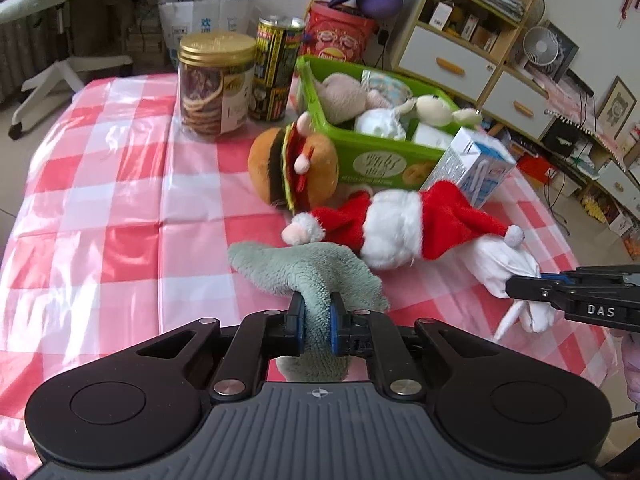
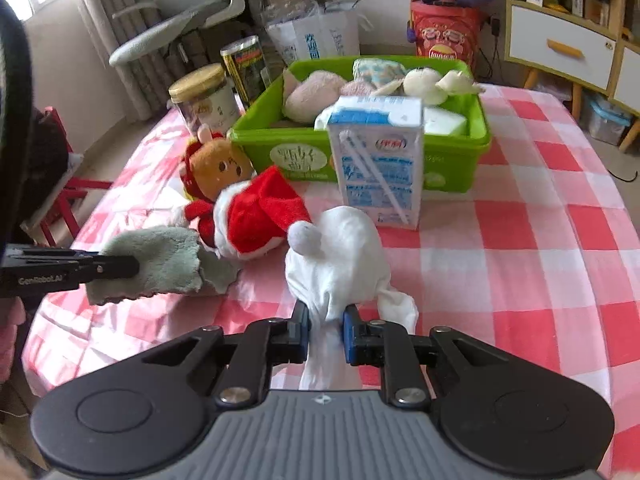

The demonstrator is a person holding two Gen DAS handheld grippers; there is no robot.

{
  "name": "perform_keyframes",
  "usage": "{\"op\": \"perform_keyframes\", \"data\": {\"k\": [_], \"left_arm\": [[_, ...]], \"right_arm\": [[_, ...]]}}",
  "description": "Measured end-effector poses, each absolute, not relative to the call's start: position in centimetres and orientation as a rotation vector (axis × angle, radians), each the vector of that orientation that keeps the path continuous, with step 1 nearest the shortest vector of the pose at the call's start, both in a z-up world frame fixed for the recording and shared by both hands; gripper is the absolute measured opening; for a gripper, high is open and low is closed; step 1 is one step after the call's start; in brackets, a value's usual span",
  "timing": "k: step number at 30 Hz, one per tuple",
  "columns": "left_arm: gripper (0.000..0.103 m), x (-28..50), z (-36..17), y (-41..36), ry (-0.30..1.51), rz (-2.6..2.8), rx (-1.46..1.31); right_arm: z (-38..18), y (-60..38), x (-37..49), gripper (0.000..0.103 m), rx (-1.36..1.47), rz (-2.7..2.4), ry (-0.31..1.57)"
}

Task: Organize soft objects
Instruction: 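Carry the towel with the left tool while the right tool carries the doll over the bin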

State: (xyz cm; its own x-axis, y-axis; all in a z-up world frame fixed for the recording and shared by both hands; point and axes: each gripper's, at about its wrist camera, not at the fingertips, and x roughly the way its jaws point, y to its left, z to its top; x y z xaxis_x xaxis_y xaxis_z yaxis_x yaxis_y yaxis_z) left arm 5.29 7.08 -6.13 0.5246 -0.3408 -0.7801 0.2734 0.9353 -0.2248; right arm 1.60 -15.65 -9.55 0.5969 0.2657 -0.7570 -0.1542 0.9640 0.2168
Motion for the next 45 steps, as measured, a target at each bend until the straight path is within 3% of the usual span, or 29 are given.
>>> {"op": "perform_keyframes", "data": {"k": [33, 45], "left_arm": [[0.005, 7.7, 0.2, 4.5, 0.692, -0.378, -0.318], [0.005, 11.9, -0.3, 3.5, 0.724, -0.378, -0.331]], "right_arm": [[-2.7, -22.3, 3.1, 0.000, 0.525, 0.243, 0.595], [-2.1, -24.0, 8.3, 0.000, 0.531, 0.238, 0.589]]}}
